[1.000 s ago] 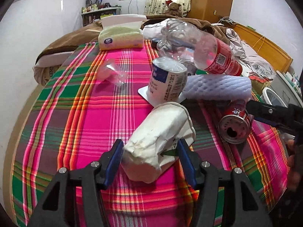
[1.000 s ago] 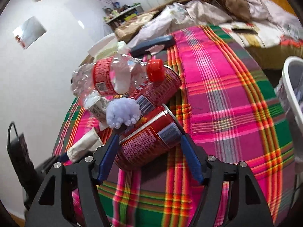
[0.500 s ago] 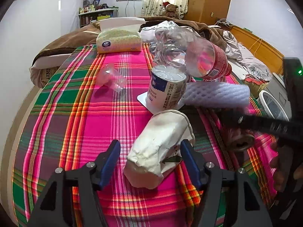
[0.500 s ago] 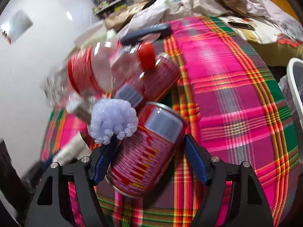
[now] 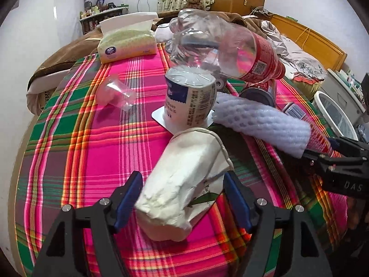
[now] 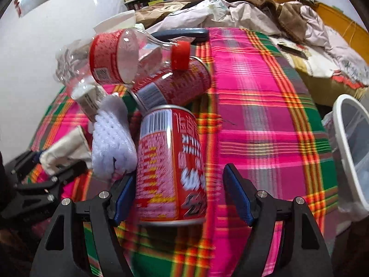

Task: Collect trash
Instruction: 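Grasp the white paper bag with the left gripper while the right gripper grasps the red can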

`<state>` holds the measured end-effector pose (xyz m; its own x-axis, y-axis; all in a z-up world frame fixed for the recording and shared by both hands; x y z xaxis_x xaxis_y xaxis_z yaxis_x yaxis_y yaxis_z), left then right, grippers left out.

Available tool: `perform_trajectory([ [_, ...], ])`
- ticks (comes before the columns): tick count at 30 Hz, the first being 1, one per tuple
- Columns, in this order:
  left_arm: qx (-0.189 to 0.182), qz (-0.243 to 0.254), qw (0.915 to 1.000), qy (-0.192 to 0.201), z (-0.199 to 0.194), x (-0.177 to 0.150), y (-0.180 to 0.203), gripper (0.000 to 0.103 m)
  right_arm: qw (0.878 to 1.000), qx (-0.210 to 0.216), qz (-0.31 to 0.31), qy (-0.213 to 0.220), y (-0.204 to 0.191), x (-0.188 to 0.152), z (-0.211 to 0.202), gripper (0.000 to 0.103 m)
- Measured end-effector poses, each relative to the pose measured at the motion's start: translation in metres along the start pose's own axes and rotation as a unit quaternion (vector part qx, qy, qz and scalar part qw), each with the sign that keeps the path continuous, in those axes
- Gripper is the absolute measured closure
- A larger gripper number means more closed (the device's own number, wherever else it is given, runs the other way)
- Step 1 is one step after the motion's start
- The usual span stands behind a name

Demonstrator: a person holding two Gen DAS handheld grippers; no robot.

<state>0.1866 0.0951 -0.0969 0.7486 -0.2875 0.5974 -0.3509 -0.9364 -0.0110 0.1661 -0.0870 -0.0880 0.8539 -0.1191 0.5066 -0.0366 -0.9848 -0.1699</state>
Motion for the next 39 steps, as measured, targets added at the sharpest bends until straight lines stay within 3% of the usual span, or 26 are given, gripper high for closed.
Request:
perform_trajectory([
  [4, -0.002, 0.01, 0.9999, -0.003, -0.002, 0.0, 0.008, 0.038, 1.0, 0.011, -0.005, 0.014, 0.005, 0.001, -0.004, 0.028],
  [6, -0.007, 0.012, 0.9999, -0.003, -0.002, 0.001, 0.011, 0.045, 0.999, 0.022, -0.012, 0.024, 0.005, 0.001, -0.005, 0.034],
  [7, -0.007, 0.012, 0.9999, -0.002, -0.003, 0.002, 0.011, 0.053, 0.999, 0.025, -0.019, 0.026, 0.004, 0.0, -0.006, 0.044],
  [9, -0.016, 0.005, 0.9999, -0.002, -0.004, 0.002, 0.011, 0.058, 0.999, 0.013, -0.033, 0.038, 0.004, -0.002, -0.008, 0.045],
  [13, -0.011, 0.005, 0.9999, 0.002, -0.006, 0.002, 0.011, 0.059, 0.998, 0.015, -0.042, 0.042, 0.004, 0.0, -0.007, 0.045],
  [19, -0.011, 0.01, 0.9999, -0.006, 0.001, 0.006, 0.012, 0.043, 0.998, 0.019, -0.041, 0.04, 0.005, 0.002, -0.006, 0.045],
  [24, -0.001, 0.013, 0.9999, -0.003, 0.006, 0.01, 0.015, 0.041, 0.998, 0.024, -0.039, 0.04, 0.007, 0.001, -0.008, 0.045],
  [28, 0.002, 0.012, 0.9999, 0.0, 0.002, 0.009, 0.019, 0.061, 0.998, 0.022, -0.044, 0.045, 0.007, -0.001, -0.009, 0.045],
  [30, 0.001, 0.005, 1.0, 0.005, -0.001, 0.008, 0.019, 0.066, 0.998, 0.022, -0.045, 0.05, 0.008, -0.002, -0.01, 0.046],
  [39, 0.007, -0.018, 0.9993, 0.032, -0.022, 0.009, 0.023, 0.068, 0.996, 0.033, -0.036, 0.07, 0.013, -0.001, -0.022, 0.047],
])
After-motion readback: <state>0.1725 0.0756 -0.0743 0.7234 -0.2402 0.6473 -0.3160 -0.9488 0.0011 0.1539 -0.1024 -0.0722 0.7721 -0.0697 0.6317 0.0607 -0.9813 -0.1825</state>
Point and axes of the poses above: each gripper's, at about its wrist camera, not at the fingertips, and z roughly the way its jaws point, y to its right, x to its top, the point moved 6 cm from there along z, roughly the way its jaws point, and after that the axes turned 7 degrees about z, right-handed, at the moved point
